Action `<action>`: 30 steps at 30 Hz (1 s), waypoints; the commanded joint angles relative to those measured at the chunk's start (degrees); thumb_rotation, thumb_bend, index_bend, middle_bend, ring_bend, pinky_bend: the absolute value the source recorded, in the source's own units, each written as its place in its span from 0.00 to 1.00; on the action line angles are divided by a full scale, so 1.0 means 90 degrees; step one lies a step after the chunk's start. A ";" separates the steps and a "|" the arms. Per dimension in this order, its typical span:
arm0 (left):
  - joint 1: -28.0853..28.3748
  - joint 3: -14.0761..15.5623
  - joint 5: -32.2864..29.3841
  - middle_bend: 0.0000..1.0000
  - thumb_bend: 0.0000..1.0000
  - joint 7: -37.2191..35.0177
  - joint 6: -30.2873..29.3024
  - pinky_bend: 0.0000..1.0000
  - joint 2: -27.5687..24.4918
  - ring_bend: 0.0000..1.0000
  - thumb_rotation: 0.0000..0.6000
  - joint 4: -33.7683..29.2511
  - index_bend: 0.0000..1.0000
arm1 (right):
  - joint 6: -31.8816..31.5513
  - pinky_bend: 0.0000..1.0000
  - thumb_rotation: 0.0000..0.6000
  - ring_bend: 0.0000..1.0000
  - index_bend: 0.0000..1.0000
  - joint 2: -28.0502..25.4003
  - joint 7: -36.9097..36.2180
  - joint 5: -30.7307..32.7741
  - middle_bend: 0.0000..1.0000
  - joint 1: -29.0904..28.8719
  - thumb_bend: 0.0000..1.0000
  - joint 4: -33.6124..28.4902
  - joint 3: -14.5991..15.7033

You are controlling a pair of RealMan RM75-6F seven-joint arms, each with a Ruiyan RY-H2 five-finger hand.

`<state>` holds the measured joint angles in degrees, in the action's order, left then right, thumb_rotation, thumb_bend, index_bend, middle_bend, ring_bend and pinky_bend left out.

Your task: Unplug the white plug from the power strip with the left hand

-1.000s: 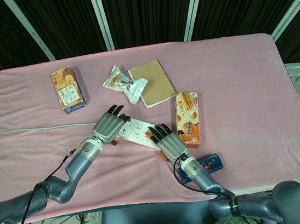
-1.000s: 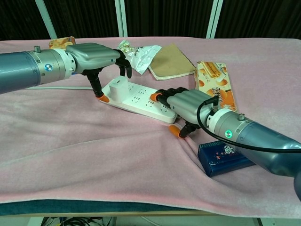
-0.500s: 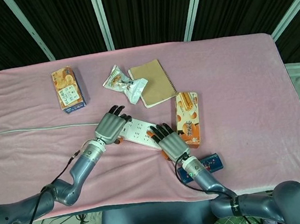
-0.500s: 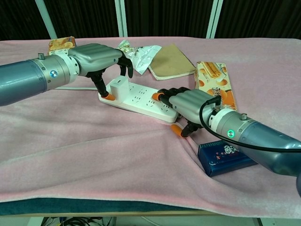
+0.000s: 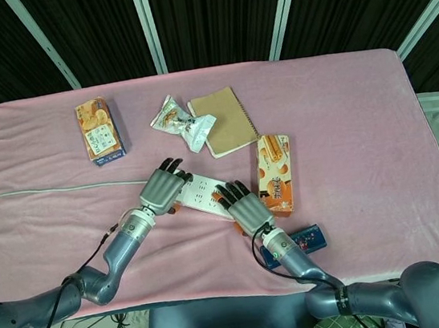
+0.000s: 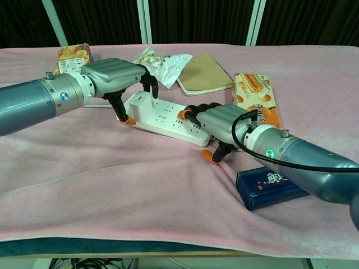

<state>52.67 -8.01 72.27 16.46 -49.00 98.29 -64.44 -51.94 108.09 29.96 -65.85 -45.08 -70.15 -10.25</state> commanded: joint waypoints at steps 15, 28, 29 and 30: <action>-0.0039 0.0040 0.0145 0.38 0.16 0.0133 -0.0176 0.13 0.0230 0.09 1.00 0.0286 0.35 | -0.0050 0.04 1.00 0.00 0.00 -0.0005 0.0279 0.0240 0.00 -0.0038 0.24 -0.0115 -0.0025; -0.0009 0.0061 0.0358 0.38 0.16 -0.0084 -0.0207 0.13 0.0421 0.09 1.00 0.0564 0.36 | -0.0080 0.04 1.00 0.00 0.00 -0.0015 0.0250 0.0266 0.00 -0.0047 0.24 -0.0105 -0.0010; -0.0008 0.0063 0.0372 0.38 0.16 -0.0095 -0.0209 0.13 0.0438 0.09 1.00 0.0594 0.36 | -0.0081 0.04 1.00 0.00 0.00 -0.0018 0.0243 0.0267 0.00 -0.0046 0.24 -0.0104 -0.0007; -0.0007 0.0067 0.0386 0.39 0.19 -0.0107 -0.0206 0.13 0.0452 0.09 1.00 0.0620 0.37 | -0.0081 0.04 1.00 0.00 0.00 -0.0021 0.0236 0.0268 0.00 -0.0045 0.24 -0.0101 -0.0003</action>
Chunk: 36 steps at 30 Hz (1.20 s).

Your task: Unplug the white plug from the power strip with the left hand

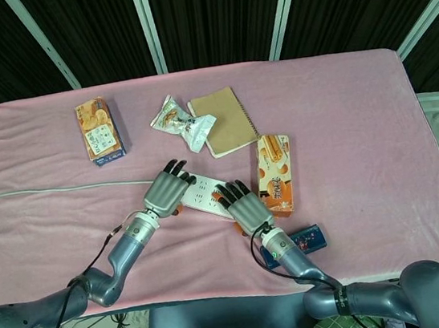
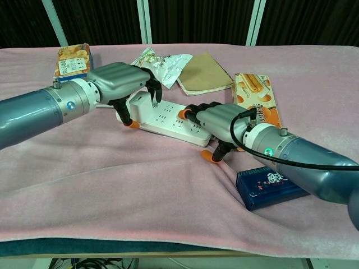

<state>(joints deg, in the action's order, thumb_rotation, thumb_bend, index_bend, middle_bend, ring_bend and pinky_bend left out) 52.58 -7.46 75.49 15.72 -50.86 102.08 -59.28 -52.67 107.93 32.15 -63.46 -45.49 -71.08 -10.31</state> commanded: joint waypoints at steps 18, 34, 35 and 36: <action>-0.0012 0.0020 0.0168 0.40 0.28 -0.0127 -0.0014 0.14 0.0153 0.09 1.00 0.0334 0.38 | -0.0035 0.04 1.00 0.00 0.00 -0.0047 -0.0051 0.0006 0.00 0.0025 0.25 0.0050 0.0051; -0.0039 -0.0007 0.0170 0.55 0.53 -0.0111 0.0002 0.19 0.0140 0.19 1.00 0.0462 0.54 | -0.0057 0.04 1.00 0.00 0.00 -0.0053 0.0034 0.0056 0.00 0.0027 0.24 0.0024 0.0073; -0.0037 -0.0005 0.0171 0.56 0.54 -0.0116 0.0015 0.20 0.0133 0.20 1.00 0.0460 0.55 | -0.0058 0.04 1.00 0.00 0.00 -0.0053 0.0037 0.0058 0.00 0.0028 0.24 0.0025 0.0075; -0.0036 -0.0002 0.0172 0.57 0.55 -0.0115 0.0028 0.20 0.0123 0.21 1.00 0.0455 0.56 | -0.0058 0.04 1.00 0.00 0.00 -0.0052 0.0038 0.0061 0.00 0.0029 0.24 0.0027 0.0077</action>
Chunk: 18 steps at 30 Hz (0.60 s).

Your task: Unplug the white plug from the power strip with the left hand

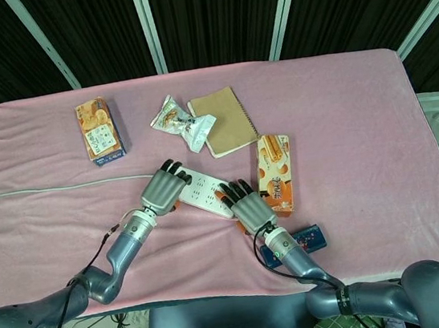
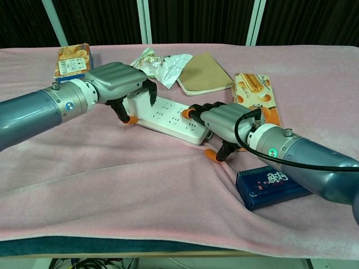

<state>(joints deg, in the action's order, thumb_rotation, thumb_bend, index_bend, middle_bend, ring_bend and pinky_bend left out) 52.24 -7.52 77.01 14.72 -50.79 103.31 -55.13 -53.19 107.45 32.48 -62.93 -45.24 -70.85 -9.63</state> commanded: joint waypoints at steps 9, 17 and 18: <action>0.0045 -0.0049 -0.0090 0.59 0.61 0.0084 0.0220 0.24 -0.0256 0.26 1.00 -0.0297 0.61 | -0.0005 0.04 1.00 0.00 0.00 -0.0009 0.0030 0.0010 0.00 -0.0005 0.24 -0.0022 0.0009; 0.0264 -0.0142 -0.0430 0.60 0.62 0.0368 0.0903 0.23 -0.0733 0.26 1.00 -0.0787 0.62 | 0.0101 0.04 1.00 0.00 0.00 -0.0033 0.0074 0.0088 0.00 -0.0034 0.24 -0.0068 0.0026; 0.0302 -0.0159 -0.0500 0.60 0.62 0.0428 0.1007 0.23 -0.0795 0.26 1.00 -0.0856 0.62 | 0.0111 0.04 1.00 0.00 0.00 -0.0045 0.0082 0.0090 0.00 -0.0041 0.24 -0.0085 0.0025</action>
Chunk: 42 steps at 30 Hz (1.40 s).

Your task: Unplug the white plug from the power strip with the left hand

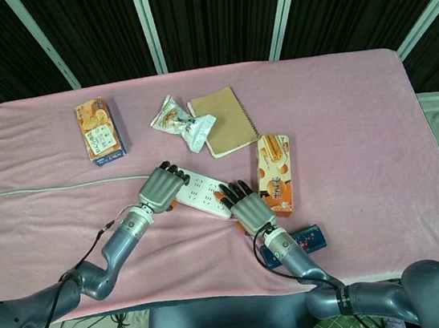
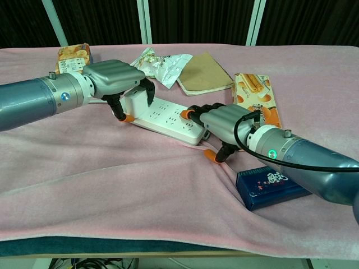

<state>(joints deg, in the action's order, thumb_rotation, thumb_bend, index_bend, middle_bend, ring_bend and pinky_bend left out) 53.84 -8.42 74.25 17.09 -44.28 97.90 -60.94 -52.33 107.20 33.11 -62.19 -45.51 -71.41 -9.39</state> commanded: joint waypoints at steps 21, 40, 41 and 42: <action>0.0707 -0.0157 -0.2274 0.61 0.63 0.1408 0.1083 0.23 -0.0888 0.25 1.00 -0.1068 0.64 | 0.0210 0.04 1.00 0.05 0.01 -0.0249 0.0314 -0.0100 0.09 -0.0142 0.27 -0.0297 0.0228; 0.1209 0.0250 -0.3984 0.61 0.64 0.1881 0.1233 0.23 -0.1227 0.26 1.00 -0.1524 0.65 | 0.0330 0.04 1.00 0.08 0.07 -0.0334 0.0360 -0.0120 0.12 -0.0222 0.27 -0.0376 0.0342; 0.1231 0.0255 -0.4062 0.61 0.64 0.1863 0.1235 0.23 -0.1246 0.26 1.00 -0.1546 0.65 | 0.0331 0.04 1.00 0.08 0.07 -0.0334 0.0366 -0.0123 0.12 -0.0225 0.27 -0.0372 0.0348; 0.1254 0.0268 -0.4125 0.61 0.64 0.1858 0.1231 0.23 -0.1265 0.26 1.00 -0.1562 0.65 | 0.0332 0.04 1.00 0.08 0.07 -0.0334 0.0372 -0.0123 0.12 -0.0228 0.27 -0.0368 0.0353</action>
<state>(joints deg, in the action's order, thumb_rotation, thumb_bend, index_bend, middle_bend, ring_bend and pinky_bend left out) 64.59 -6.30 38.23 34.00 -33.30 86.98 -74.46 -49.35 104.19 36.45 -63.29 -47.56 -74.73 -6.22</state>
